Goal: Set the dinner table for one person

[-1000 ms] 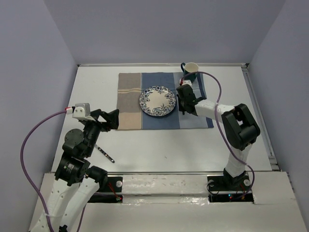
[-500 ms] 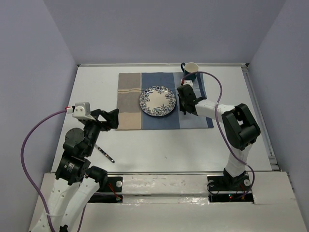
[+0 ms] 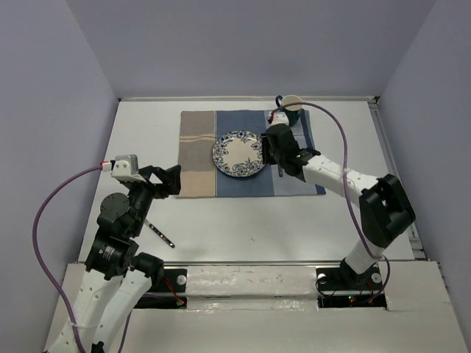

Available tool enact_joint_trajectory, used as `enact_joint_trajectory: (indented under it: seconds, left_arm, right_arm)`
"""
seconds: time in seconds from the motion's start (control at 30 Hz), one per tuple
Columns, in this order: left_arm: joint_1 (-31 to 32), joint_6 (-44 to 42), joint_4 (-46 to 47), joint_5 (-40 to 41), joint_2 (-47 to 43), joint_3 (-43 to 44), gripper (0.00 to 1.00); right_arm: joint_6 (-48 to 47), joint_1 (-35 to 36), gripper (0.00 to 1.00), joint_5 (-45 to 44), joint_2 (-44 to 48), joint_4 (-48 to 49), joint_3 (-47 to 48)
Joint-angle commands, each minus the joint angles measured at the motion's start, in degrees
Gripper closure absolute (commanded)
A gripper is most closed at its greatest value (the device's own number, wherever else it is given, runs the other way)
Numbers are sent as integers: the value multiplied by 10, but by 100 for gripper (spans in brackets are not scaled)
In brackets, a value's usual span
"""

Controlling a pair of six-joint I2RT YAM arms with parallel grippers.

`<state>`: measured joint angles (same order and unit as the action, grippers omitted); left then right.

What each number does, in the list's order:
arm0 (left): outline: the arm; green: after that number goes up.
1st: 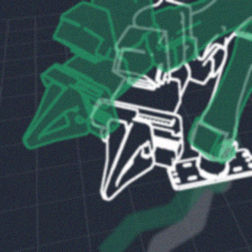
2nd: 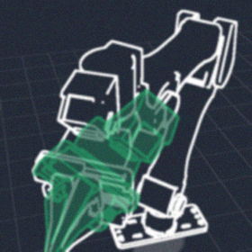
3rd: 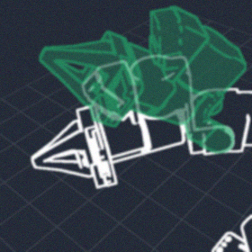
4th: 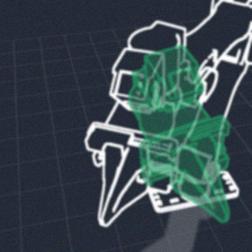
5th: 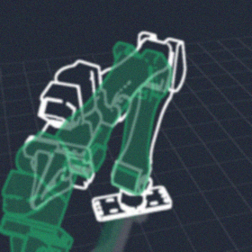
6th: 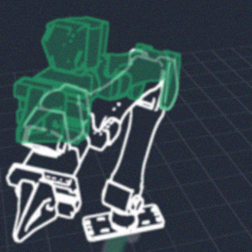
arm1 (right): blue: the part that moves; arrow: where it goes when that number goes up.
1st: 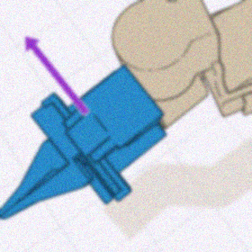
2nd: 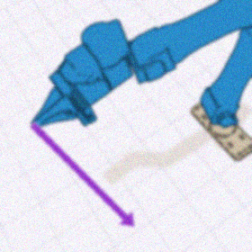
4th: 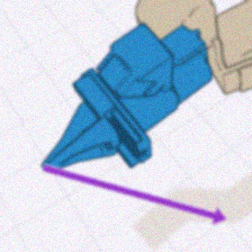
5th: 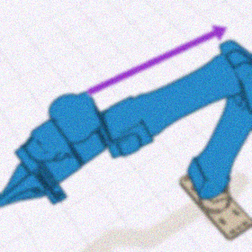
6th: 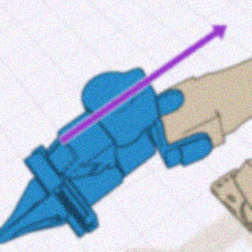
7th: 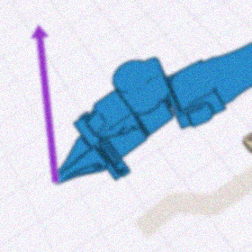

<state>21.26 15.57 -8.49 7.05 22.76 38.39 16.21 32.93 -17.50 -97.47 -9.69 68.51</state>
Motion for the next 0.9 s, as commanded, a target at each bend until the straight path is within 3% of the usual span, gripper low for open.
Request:
enact_joint_trajectory:
  seconds: [0.0, 0.1, 0.33, 0.5, 0.77, 0.87]
  left_arm:
    - [-3, 16, 25, 9, -2, 16, 1]
    - [-3, 30, 30, 3, 0, 36, 1]
    - [-3, 4, 9, 62, 2, 142, 1]
    - [-3, -5, -6, 91, -17, 203, 1]
    - [-2, -2, -13, 82, -28, 186, 1]
    - [0, -2, -9, 79, -31, 182, 1]
  right_arm:
    - [-2, 151, 54, 72, 21, 64, 0]
    - [0, 263, 50, 84, -35, 114, 36]
    - [-30, 418, 48, 89, -190, 136, 185]
    - [-43, 456, 47, 78, -285, 127, 274]
    - [-42, 468, 46, 44, -373, 55, 347]
    - [-50, 480, 54, 16, -392, 39, 360]
